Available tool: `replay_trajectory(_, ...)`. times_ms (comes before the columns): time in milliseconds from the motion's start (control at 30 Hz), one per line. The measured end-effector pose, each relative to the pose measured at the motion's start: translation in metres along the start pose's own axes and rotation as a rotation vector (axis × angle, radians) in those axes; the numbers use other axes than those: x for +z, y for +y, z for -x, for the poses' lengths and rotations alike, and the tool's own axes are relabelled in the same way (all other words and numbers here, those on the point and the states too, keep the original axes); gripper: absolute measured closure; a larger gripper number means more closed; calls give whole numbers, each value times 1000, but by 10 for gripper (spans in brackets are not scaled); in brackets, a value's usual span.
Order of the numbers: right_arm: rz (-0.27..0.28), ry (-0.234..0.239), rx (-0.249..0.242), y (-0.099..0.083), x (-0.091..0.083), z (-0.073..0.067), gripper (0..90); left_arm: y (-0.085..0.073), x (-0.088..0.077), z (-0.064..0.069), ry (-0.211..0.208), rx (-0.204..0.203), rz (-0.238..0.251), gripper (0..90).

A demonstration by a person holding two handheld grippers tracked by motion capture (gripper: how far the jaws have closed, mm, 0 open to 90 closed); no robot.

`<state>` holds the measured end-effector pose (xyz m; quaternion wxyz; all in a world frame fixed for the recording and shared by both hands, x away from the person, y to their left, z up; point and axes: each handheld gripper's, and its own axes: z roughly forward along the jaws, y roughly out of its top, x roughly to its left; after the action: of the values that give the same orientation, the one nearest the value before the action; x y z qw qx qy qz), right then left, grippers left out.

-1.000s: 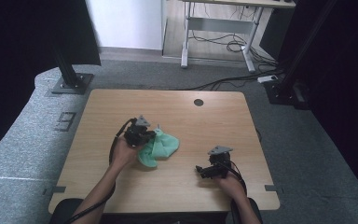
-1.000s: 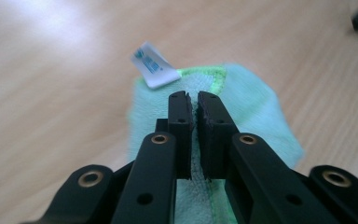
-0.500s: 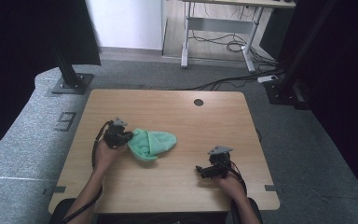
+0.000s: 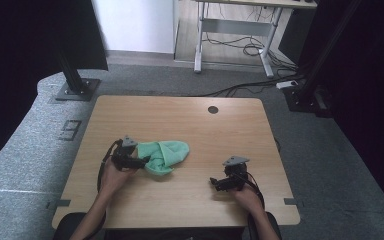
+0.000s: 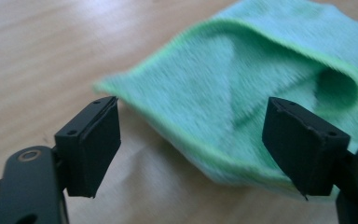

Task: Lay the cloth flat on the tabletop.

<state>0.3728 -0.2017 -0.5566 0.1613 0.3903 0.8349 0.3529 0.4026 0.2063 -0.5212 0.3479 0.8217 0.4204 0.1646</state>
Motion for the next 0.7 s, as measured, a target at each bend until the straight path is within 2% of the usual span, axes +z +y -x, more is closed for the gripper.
replay_trajectory(167, -24, 8, -6, 4, 1, 1, 0, -12, 10, 3, 21, 9, -56, 160)
replay_trajectory(200, -28, 10, -8, 4, 1, 0, 5, -13, 12, 4, 33, 21, -71, 157)
replay_trajectory(267, -28, 32, -11, 8, 1, -1, 35, -16, 15, 4, 41, 26, -67, 135)
replay_trajectory(367, -16, 76, -6, 15, 3, -4, 72, -19, 17, 0, 26, -11, -49, 117)
replay_trajectory(500, 16, 119, -33, 31, 5, -12, 137, -20, 17, 0, 35, -16, -43, 85)
replay_trajectory(700, 22, 162, -90, 58, 18, -26, 206, -20, 17, 0, 37, -22, -43, 83)
